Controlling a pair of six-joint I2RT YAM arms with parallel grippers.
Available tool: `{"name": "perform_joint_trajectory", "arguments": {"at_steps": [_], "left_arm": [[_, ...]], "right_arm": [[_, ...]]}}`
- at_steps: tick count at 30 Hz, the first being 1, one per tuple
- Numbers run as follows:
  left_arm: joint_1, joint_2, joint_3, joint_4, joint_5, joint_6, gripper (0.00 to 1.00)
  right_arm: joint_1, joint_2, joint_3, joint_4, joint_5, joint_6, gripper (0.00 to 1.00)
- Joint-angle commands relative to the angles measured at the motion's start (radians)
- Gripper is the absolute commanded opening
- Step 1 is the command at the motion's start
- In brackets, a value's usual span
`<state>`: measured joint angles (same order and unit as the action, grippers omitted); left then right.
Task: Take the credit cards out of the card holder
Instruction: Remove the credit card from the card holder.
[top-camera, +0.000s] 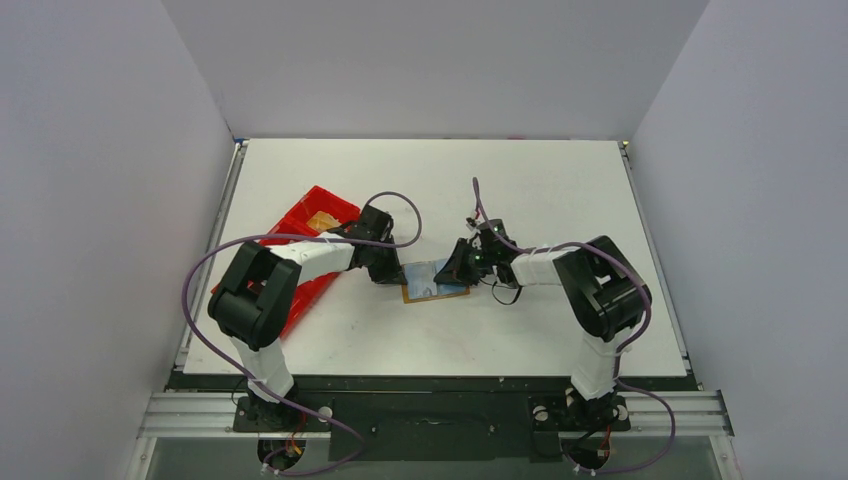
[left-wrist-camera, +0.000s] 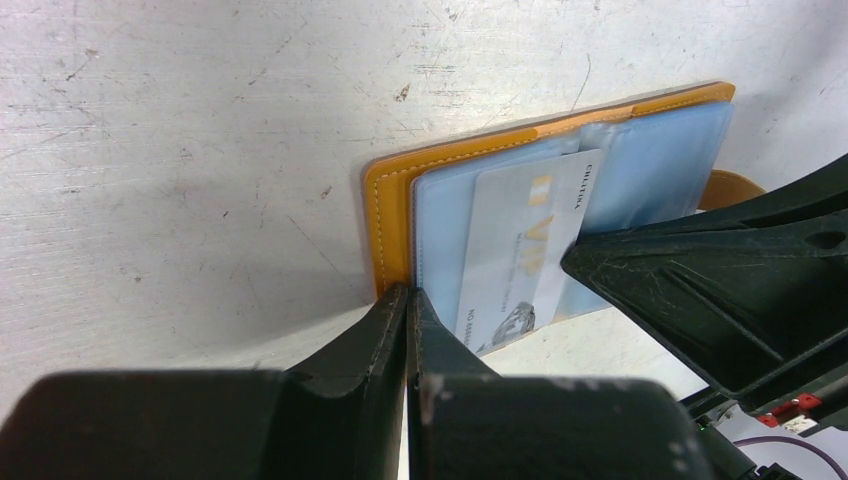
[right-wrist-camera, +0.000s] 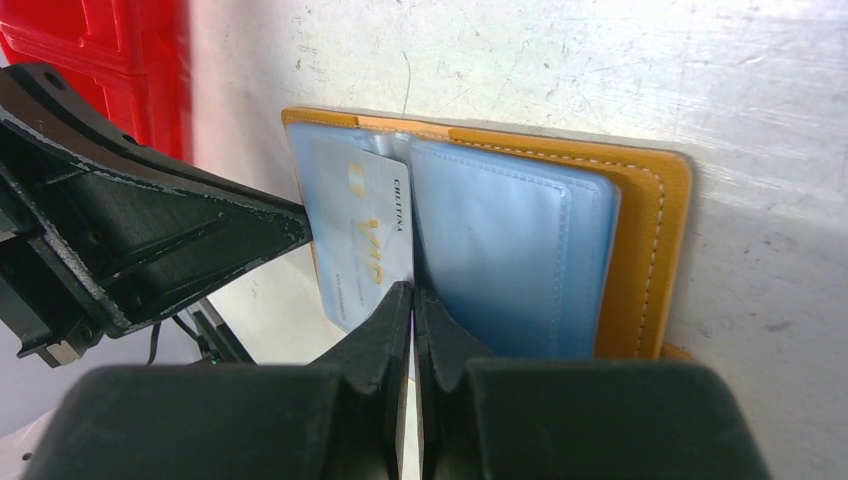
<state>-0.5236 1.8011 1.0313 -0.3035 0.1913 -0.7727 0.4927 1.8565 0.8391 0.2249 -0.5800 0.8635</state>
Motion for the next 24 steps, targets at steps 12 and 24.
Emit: {"name": "perform_joint_trajectory", "arguments": {"at_steps": [12,24], "left_arm": [[0.01,0.04,-0.004,-0.047,-0.055,0.037,0.0],[0.007,0.041,0.0,-0.047,-0.053,0.039,0.0]], "right_arm": [[-0.016,-0.073,0.029,-0.171,0.101,-0.124,0.0],[-0.006,-0.018,0.042,-0.095,0.025,-0.076,0.27]]}}
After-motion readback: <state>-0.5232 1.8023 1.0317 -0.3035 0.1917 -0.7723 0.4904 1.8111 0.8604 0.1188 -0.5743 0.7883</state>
